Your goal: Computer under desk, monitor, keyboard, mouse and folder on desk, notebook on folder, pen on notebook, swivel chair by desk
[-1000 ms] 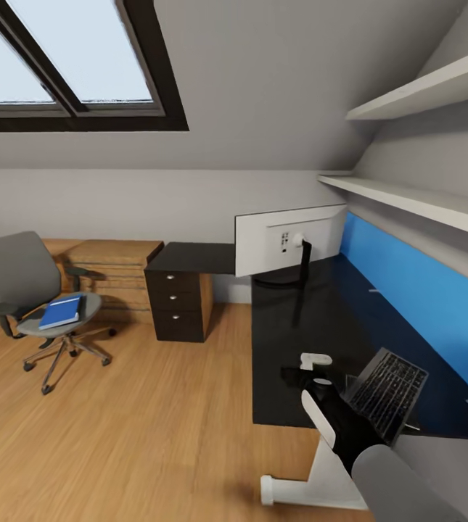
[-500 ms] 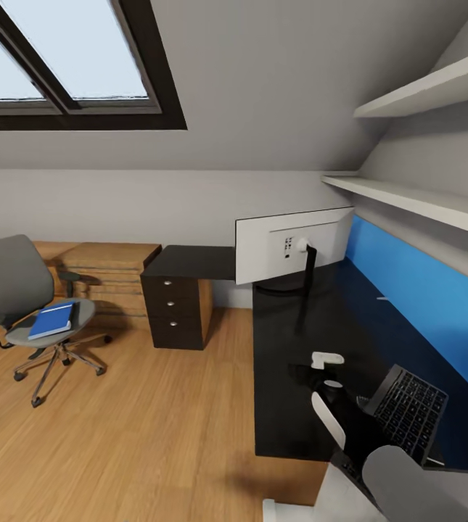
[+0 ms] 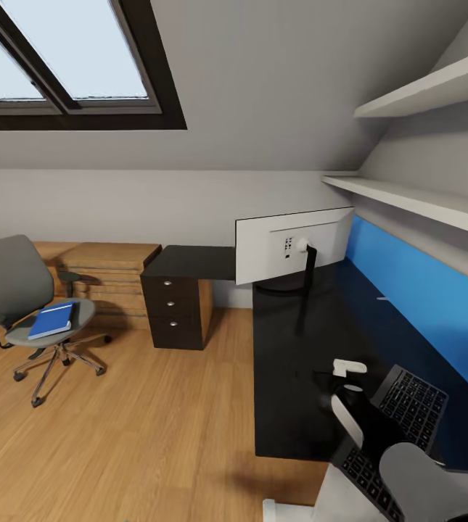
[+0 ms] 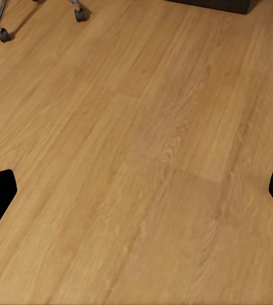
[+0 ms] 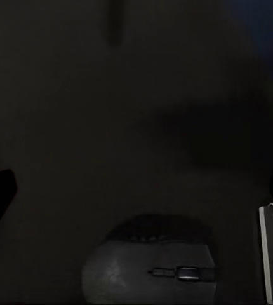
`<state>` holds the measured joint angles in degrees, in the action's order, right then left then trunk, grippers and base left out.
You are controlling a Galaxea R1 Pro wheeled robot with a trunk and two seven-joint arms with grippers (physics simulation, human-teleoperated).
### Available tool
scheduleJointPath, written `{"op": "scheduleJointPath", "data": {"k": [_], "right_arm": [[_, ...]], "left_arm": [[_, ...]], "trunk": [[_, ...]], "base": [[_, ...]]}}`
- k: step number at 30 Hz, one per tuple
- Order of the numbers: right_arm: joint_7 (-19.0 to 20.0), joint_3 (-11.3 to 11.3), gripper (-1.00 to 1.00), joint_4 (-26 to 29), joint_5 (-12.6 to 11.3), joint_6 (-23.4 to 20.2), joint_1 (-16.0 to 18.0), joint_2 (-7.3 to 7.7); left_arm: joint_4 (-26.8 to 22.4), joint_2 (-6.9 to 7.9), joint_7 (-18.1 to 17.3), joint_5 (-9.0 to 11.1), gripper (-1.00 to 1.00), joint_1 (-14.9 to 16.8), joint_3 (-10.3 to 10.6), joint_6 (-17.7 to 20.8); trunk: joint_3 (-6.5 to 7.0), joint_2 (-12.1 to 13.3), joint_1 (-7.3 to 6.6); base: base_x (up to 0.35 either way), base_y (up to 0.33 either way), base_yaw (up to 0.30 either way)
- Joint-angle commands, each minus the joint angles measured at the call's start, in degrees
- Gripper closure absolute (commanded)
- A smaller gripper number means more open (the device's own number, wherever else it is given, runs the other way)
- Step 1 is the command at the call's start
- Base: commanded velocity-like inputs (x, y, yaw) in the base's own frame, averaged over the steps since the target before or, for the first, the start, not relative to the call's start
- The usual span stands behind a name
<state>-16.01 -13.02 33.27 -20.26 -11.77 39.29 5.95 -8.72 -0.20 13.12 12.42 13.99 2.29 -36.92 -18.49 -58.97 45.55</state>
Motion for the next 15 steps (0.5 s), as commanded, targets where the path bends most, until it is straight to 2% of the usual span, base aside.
{"op": "scheduleJointPath", "data": {"k": [1,5,7,10,12,13,15], "right_arm": [[-0.52,-0.35,-1.00,-0.68,-0.49,-0.35,0.43,0.13],[-0.52,-0.17,-1.00,-1.79,-0.54,-0.46,0.97,0.27],[-0.52,-0.01,-1.00,-2.27,-0.62,-0.60,1.24,0.89],[-0.52,0.05,-1.00,-2.36,-0.66,-1.21,1.29,1.06],[-0.52,0.07,-1.00,-2.35,-0.70,-2.16,1.30,1.07],[-0.49,0.08,-1.00,-2.34,-0.72,-2.93,1.31,1.08],[-0.45,0.09,-1.00,-2.34,-0.73,-3.73,1.31,1.08]], "left_arm": [[0.02,0.01,0.24,0.22,-1.00,0.03,0.26,-0.17],[0.02,0.02,0.24,0.23,-1.00,0.02,0.26,-0.17],[-0.30,0.02,0.27,0.35,-1.00,0.04,0.19,0.04],[-3.36,0.05,1.13,0.85,-1.00,0.01,0.10,1.36],[-8.10,0.01,1.75,1.28,-1.00,0.00,-0.05,6.25],[-12.30,-0.02,2.00,1.49,-1.00,0.00,-0.17,11.68],[-17.20,0.00,2.19,1.66,-1.00,0.02,-0.26,18.15]], "trunk": [[-0.07,-0.05,0.00],[-0.07,-0.05,0.00],[-0.07,-0.05,0.00],[-0.07,-0.05,0.00],[-0.07,-0.05,0.00],[-0.07,-0.05,0.00],[-0.07,-0.05,0.00]], "base": [[0.000,0.000,0.000],[0.000,0.000,0.000],[0.000,0.000,0.000],[0.000,0.000,0.000],[0.000,0.000,0.000],[0.000,0.000,0.000],[0.000,0.000,0.000]]}}
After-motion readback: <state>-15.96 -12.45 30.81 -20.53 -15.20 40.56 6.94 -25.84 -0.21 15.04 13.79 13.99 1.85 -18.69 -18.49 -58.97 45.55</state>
